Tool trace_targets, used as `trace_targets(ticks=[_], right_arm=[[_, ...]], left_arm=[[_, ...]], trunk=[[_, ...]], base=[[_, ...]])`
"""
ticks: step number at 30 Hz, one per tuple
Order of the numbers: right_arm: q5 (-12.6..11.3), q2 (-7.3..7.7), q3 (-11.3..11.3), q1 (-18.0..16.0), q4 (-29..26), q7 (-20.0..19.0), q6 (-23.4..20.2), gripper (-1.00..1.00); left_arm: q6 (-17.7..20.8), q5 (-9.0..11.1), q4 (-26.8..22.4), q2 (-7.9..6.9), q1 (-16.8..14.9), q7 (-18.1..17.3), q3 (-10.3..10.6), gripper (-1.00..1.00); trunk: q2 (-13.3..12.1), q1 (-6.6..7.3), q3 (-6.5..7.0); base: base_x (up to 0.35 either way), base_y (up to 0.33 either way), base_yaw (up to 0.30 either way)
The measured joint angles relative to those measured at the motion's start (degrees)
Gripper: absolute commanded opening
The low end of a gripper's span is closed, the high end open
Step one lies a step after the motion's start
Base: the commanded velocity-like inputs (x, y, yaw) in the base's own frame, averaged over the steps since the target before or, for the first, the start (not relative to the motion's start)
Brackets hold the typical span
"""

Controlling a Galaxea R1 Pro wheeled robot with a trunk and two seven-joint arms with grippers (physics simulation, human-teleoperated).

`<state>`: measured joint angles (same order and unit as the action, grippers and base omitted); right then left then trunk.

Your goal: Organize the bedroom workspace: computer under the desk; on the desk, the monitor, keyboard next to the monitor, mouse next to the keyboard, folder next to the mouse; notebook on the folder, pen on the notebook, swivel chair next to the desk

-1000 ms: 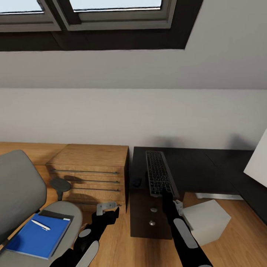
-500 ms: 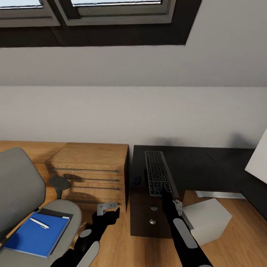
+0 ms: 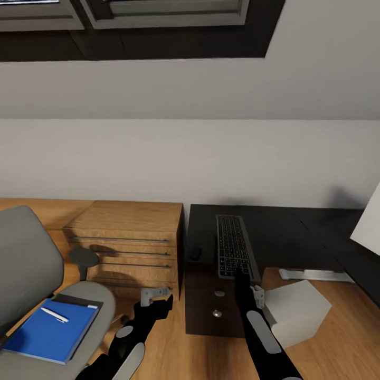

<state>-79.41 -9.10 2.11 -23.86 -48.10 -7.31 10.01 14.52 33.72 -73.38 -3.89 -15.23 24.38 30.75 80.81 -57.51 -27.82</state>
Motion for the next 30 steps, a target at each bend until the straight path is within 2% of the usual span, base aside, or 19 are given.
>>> trace_targets(ticks=[9, 10, 18, 23, 30], right_arm=[[0.08, 0.0, 0.0, 0.0, -0.03, 0.12, 0.04, -1.0], [0.1, 0.0, 0.0, 0.0, -0.05, 0.15, 0.04, 1.0], [0.04, 0.11, 0.0, 0.0, -0.09, 0.07, 0.02, 1.0], [0.04, 0.2, 0.05, 0.0, -0.1, 0.06, 0.03, 1.0], [0.03, 0.25, 0.09, 0.0, -0.11, 0.14, -0.06, 1.0]], left_arm=[[-0.04, -0.06, 0.0, -0.06, 0.0, -0.14, 0.12, 1.0], [-0.02, -0.05, 0.0, -0.07, 0.0, -0.16, 0.12, 1.0], [0.05, 0.05, 0.09, -0.1, 0.0, -0.24, 0.15, 1.0], [0.05, 0.05, 0.19, -0.15, 0.0, -0.26, 0.93, 1.0], [0.04, 0.0, 0.19, -0.1, 0.0, -0.25, 1.13, 1.0]], trunk=[[0.42, -0.23, -0.18], [0.42, -0.23, -0.18], [0.42, -0.23, -0.18], [0.42, -0.23, -0.18], [0.42, -0.25, -0.18]], base=[[0.0, 0.0, 0.0], [0.0, 0.0, 0.0], [0.0, 0.0, 0.0], [-0.001, 0.0, 0.0], [-0.164, -0.128, 0.0]])
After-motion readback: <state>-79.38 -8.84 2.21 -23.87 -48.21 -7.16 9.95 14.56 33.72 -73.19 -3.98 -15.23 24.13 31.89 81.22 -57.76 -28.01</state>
